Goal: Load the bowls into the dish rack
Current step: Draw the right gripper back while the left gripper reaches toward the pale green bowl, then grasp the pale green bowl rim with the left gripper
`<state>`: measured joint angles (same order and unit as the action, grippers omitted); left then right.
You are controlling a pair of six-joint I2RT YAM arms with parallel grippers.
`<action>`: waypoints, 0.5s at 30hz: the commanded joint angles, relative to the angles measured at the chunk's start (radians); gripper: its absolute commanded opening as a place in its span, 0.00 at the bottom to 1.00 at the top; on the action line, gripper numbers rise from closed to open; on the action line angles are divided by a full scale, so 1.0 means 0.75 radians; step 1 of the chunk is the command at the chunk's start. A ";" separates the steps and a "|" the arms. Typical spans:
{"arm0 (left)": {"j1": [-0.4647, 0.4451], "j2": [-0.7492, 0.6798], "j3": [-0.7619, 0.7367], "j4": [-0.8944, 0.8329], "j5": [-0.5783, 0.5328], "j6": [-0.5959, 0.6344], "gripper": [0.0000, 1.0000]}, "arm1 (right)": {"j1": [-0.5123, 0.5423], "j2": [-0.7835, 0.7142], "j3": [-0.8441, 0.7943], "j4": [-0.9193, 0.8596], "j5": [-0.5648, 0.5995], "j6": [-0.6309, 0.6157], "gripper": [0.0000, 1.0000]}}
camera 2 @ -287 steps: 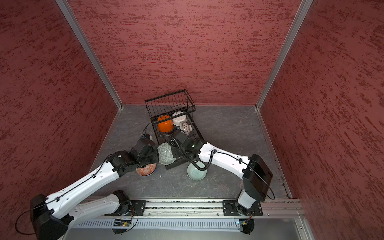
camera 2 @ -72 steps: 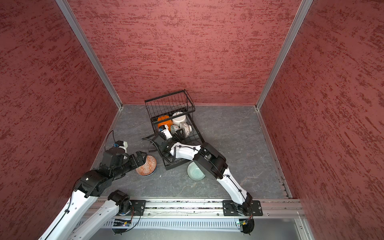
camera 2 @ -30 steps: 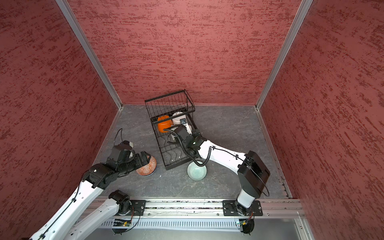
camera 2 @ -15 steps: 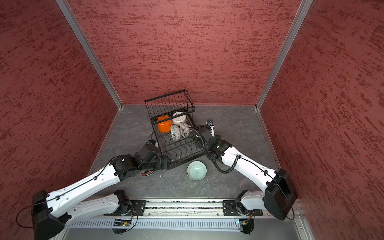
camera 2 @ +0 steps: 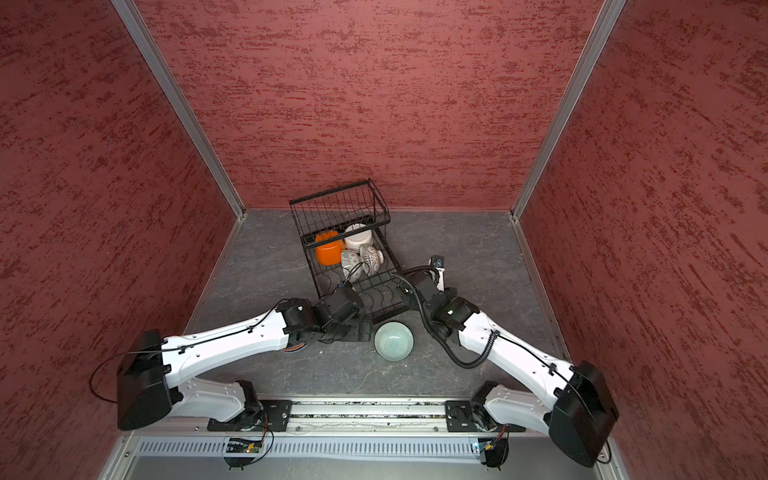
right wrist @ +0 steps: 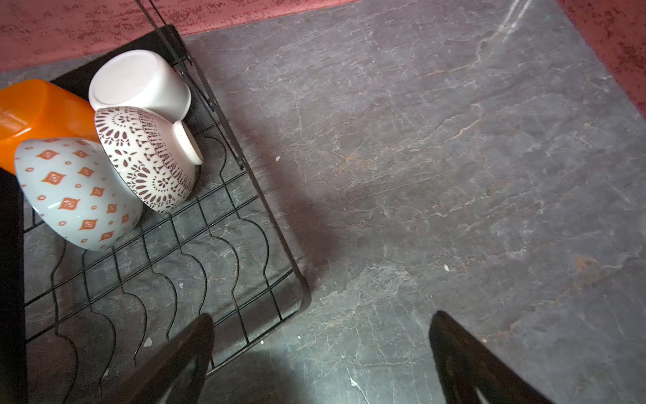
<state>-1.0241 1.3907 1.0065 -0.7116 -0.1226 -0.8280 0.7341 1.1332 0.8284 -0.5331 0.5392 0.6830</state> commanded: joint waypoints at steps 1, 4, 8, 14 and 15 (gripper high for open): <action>-0.018 0.044 0.050 0.014 0.020 -0.032 1.00 | -0.001 -0.082 -0.040 -0.037 0.083 0.078 0.97; -0.018 0.073 0.063 0.010 0.022 -0.042 0.99 | -0.001 -0.129 -0.079 -0.044 0.092 0.092 0.97; -0.017 0.113 0.087 -0.004 0.023 -0.051 0.98 | -0.001 -0.149 -0.113 -0.065 0.103 0.102 0.97; -0.017 0.192 0.120 -0.015 0.024 -0.062 0.94 | -0.001 -0.133 -0.125 -0.072 0.120 0.099 0.97; -0.018 0.202 0.121 -0.008 0.031 -0.061 0.93 | -0.002 -0.129 -0.122 -0.076 0.124 0.096 0.97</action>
<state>-1.0355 1.5215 1.0798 -0.7162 -0.1089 -0.8627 0.7341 1.0351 0.7345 -0.5694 0.5903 0.7265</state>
